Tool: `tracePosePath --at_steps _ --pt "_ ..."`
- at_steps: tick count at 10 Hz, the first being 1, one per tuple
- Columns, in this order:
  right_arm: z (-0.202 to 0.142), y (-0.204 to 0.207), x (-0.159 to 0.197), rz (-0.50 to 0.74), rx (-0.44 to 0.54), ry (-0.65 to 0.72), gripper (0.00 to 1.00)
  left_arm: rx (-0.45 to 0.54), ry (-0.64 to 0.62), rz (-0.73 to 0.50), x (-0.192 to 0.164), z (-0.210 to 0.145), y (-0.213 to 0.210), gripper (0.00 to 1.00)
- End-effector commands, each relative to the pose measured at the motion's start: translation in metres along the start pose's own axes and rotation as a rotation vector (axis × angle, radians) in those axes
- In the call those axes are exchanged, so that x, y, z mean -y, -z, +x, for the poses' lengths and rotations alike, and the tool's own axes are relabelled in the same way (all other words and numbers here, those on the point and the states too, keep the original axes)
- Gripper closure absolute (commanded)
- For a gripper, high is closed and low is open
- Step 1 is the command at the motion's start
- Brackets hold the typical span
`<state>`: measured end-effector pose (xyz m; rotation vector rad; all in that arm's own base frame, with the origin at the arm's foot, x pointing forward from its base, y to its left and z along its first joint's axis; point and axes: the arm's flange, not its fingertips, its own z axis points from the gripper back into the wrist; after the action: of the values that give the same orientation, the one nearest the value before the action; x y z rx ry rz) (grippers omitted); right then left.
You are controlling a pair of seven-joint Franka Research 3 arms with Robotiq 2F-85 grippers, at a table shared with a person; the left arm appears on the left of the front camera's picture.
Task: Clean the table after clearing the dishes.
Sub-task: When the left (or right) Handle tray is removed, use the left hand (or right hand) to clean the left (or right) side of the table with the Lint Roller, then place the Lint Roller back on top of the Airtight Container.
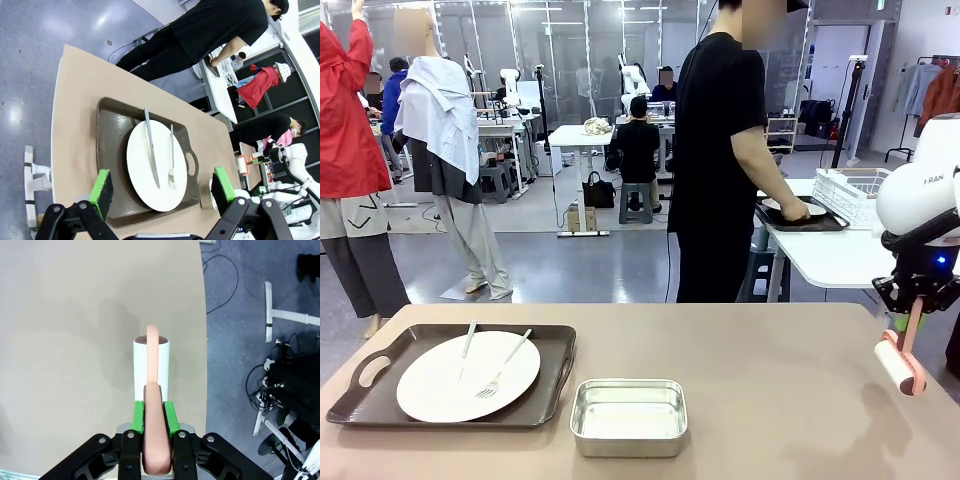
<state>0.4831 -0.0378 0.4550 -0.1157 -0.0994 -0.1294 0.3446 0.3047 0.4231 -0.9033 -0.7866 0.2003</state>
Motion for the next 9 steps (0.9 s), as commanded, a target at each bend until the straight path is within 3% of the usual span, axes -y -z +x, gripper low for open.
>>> tracePosePath --at_steps 1,9 --pt "0.0028 -0.0028 -0.0009 0.002 0.007 0.0 0.8 0.001 0.003 -0.011 0.0006 0.0008 -0.0033 0.0" --pt "0.0028 -0.0028 -0.0009 0.002 0.007 0.0 0.8 0.001 0.003 -0.011 0.0006 0.0008 -0.0033 0.0"
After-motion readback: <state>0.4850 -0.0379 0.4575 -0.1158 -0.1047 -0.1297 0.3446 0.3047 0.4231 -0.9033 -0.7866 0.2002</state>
